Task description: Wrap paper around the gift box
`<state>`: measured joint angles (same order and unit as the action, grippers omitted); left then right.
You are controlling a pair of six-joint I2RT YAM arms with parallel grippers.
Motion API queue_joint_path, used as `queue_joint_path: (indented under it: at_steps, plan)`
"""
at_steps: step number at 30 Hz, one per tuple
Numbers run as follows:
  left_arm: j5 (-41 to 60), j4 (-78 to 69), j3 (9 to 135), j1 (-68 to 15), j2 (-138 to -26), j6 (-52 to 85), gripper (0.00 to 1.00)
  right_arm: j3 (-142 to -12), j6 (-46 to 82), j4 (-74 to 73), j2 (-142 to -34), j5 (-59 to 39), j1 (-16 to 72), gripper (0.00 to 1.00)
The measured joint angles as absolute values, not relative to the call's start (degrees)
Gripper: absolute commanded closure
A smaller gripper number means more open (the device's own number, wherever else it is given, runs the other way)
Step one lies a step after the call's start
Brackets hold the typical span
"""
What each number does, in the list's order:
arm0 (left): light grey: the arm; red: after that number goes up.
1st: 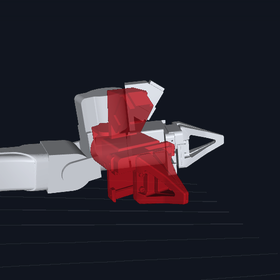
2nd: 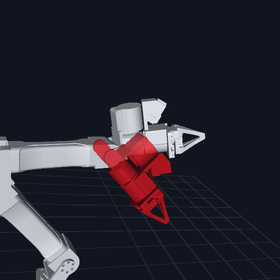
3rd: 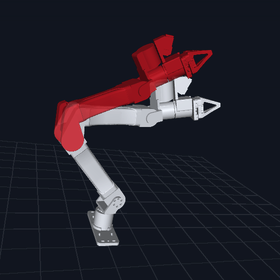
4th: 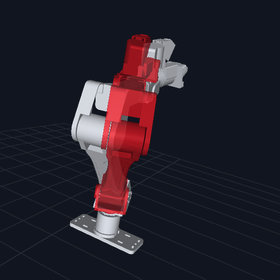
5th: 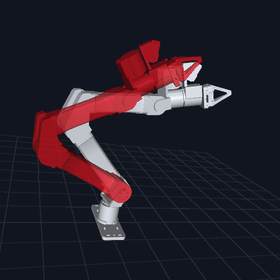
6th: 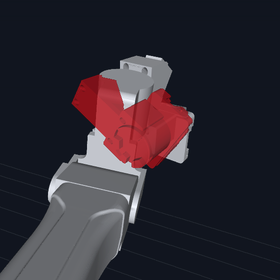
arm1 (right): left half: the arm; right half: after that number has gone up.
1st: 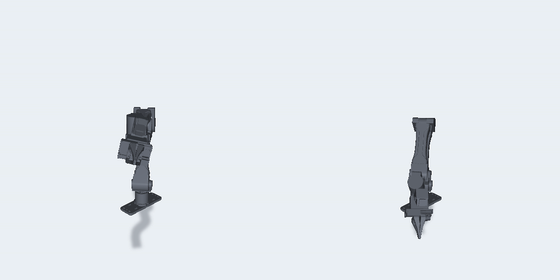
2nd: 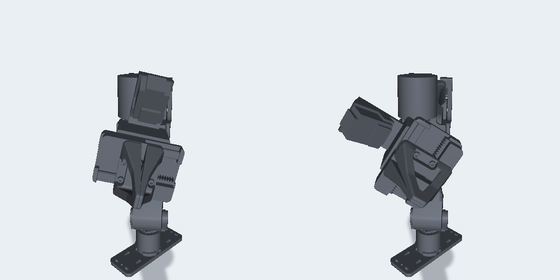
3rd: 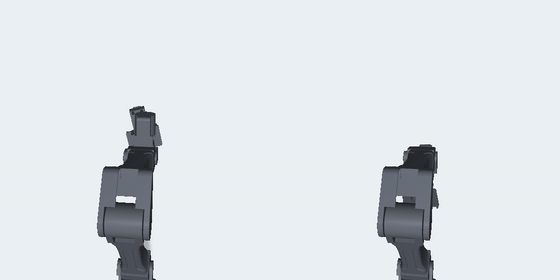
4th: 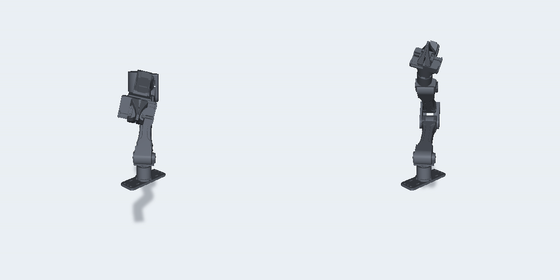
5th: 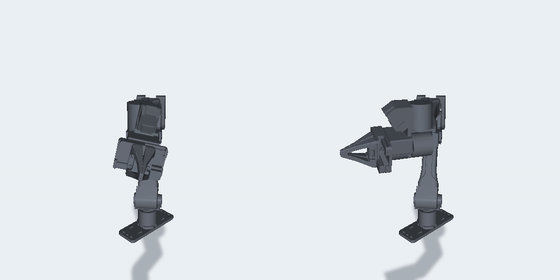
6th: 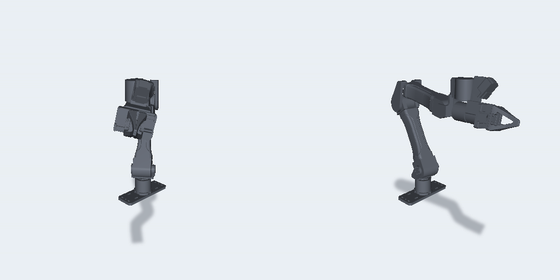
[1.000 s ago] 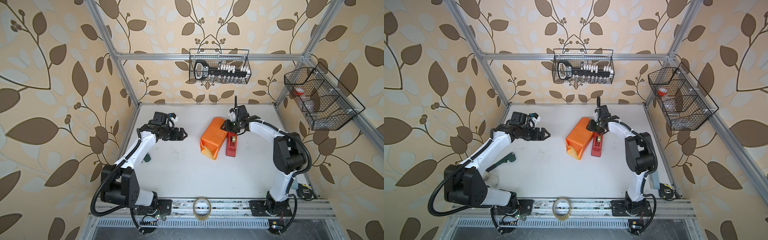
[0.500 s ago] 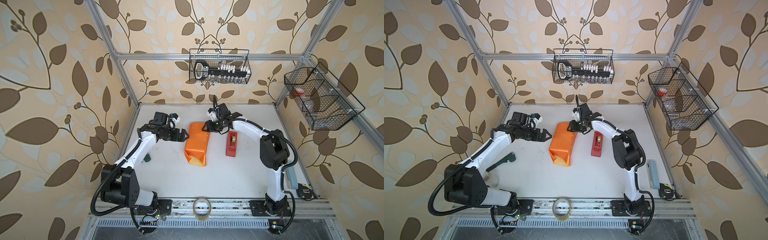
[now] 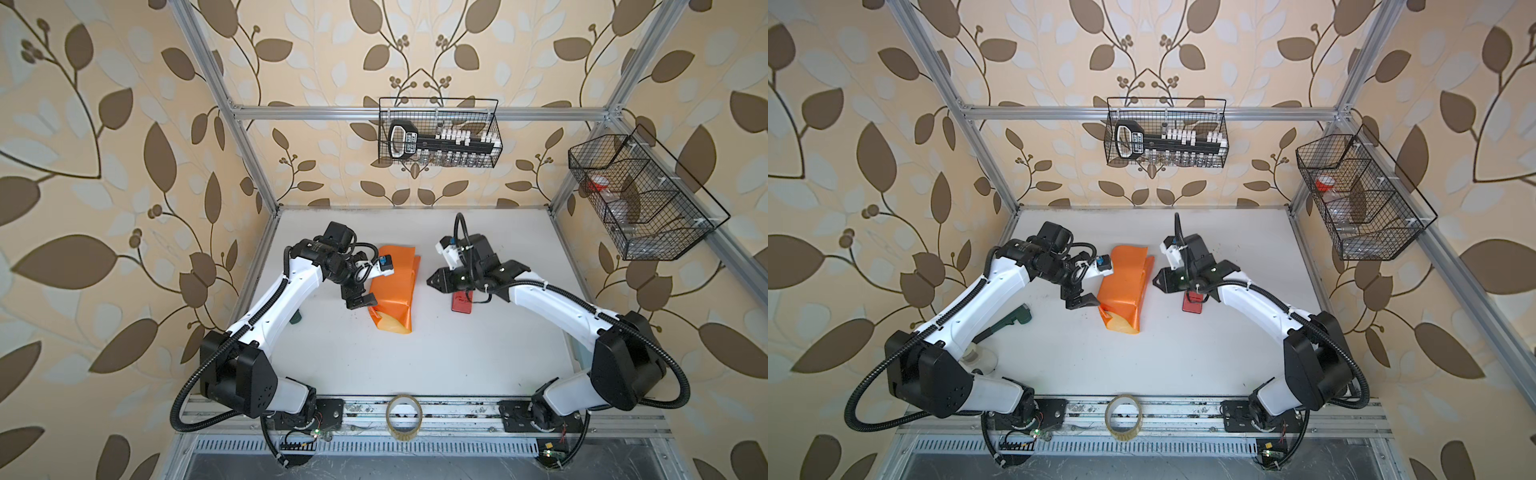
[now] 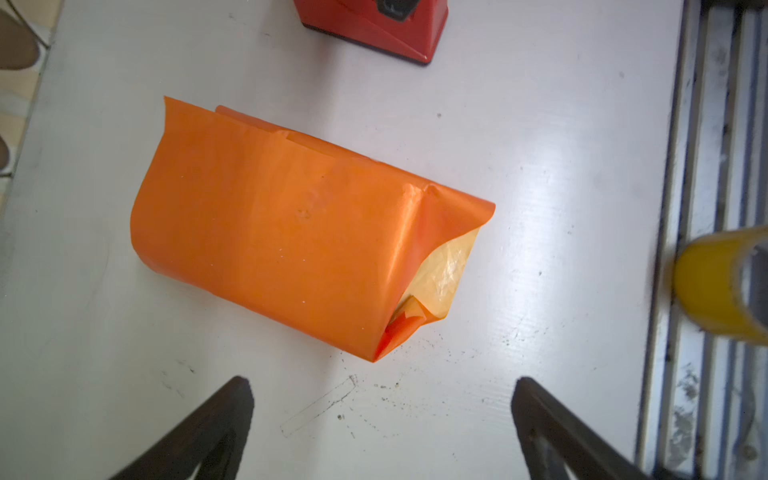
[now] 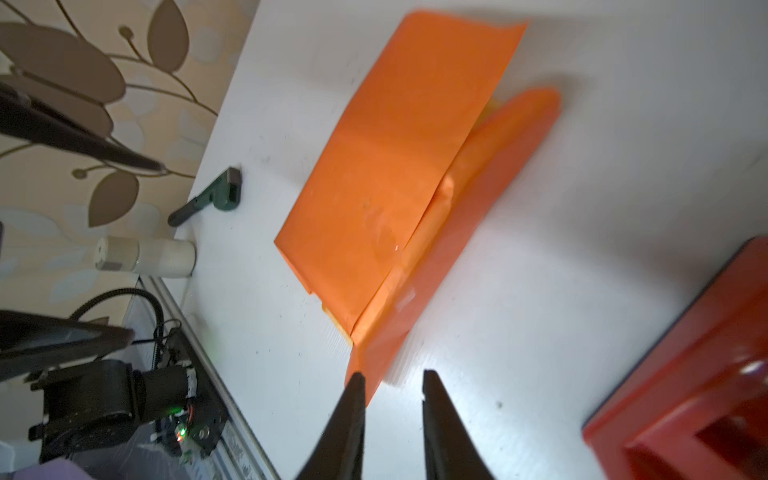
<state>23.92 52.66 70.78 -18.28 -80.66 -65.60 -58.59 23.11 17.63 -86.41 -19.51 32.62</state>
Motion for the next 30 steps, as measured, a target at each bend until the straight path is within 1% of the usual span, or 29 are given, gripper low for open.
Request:
queue_joint_path:
  at_steps: [5, 12, 19, 21, 27, 30]
  plan:
    - [19.6, 46.2, 62.7, -18.9, -80.6, -75.3, 0.01, -53.0, 24.7, 12.4, -91.1, -18.1, 36.7, 0.83]
    - [18.9, 34.8, 57.9, -18.9, -81.1, -81.0, 0.01, -53.0, 27.0, 4.3, -96.7, -18.0, 37.1, 0.86]
    - [18.9, 31.1, 56.0, -18.9, -83.5, -85.9, 0.01, -62.3, 26.0, 4.4, -103.6, -18.7, 35.6, 0.92]
    - [18.9, 31.0, 56.0, -18.9, -84.7, -87.0, 0.01, -65.9, 25.1, 5.0, -105.2, -19.1, 34.6, 1.00]
    - [17.4, 30.2, 56.0, -18.3, -86.7, -89.0, 0.01, -72.7, 22.6, 6.5, -108.5, -21.0, 32.0, 1.00]
    - [17.5, 33.0, 56.9, -17.0, -86.8, -90.0, 0.01, -74.6, 22.0, 7.6, -110.0, -21.6, 31.2, 1.00]
